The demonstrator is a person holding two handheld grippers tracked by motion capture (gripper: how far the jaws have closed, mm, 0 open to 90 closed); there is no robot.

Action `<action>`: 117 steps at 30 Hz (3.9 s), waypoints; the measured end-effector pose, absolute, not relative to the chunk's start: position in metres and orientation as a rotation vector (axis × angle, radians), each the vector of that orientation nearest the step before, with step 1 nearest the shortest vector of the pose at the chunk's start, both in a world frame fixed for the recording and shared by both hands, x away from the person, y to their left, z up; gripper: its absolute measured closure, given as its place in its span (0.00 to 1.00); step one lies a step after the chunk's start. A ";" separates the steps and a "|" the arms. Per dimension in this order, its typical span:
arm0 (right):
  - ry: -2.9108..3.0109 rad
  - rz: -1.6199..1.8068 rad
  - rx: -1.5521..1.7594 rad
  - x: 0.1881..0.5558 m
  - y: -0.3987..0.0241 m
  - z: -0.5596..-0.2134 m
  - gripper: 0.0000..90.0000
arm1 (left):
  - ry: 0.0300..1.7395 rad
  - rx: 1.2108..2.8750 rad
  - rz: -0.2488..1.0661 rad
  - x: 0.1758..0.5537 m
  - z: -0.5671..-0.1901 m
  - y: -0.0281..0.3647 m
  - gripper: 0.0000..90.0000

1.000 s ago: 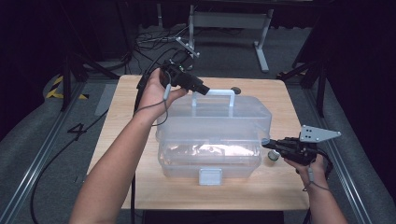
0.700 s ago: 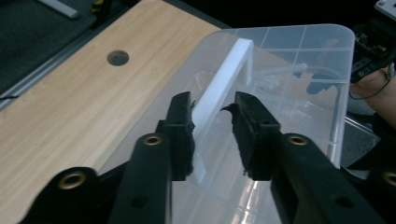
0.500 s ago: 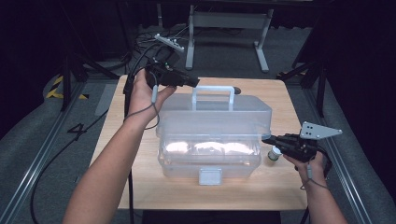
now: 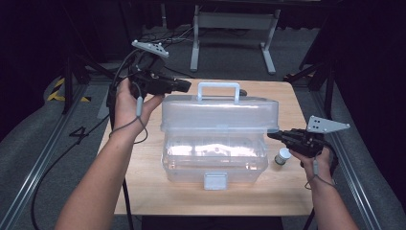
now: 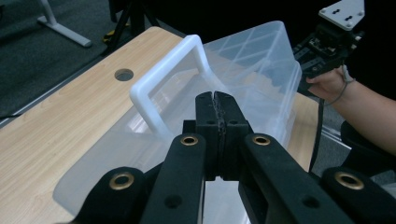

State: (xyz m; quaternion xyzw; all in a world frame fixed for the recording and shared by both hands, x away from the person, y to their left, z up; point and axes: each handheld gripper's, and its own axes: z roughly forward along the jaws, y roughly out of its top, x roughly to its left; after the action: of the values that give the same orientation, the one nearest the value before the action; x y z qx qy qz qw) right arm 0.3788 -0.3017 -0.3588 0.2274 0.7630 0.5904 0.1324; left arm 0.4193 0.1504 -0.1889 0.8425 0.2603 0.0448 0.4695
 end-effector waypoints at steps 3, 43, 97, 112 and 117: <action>2.202 1.715 0.664 0.382 -0.300 -0.356 1.00 | 0.642 2.048 0.118 0.411 -0.188 0.158 0.99; 2.073 1.699 0.864 0.399 -0.285 -0.342 1.00 | 0.654 1.890 0.240 0.345 -0.282 0.178 0.97; 1.892 1.375 1.068 0.357 -0.279 -0.346 0.54 | 0.827 1.844 0.340 0.391 -0.312 0.188 0.99; 1.784 1.272 1.103 0.374 -0.257 -0.335 0.38 | 0.821 1.854 0.334 0.395 -0.310 0.188 0.99; 1.744 1.256 1.152 0.387 -0.251 -0.337 0.34 | 0.816 1.858 0.325 0.395 -0.310 0.189 0.99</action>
State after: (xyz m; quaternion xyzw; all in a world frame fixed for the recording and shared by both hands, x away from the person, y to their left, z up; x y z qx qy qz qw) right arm 0.3865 -0.2511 -0.3366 0.4434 0.6716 0.4834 0.3444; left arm 0.3951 0.1886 -0.3103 0.7741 0.3398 0.1354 0.5167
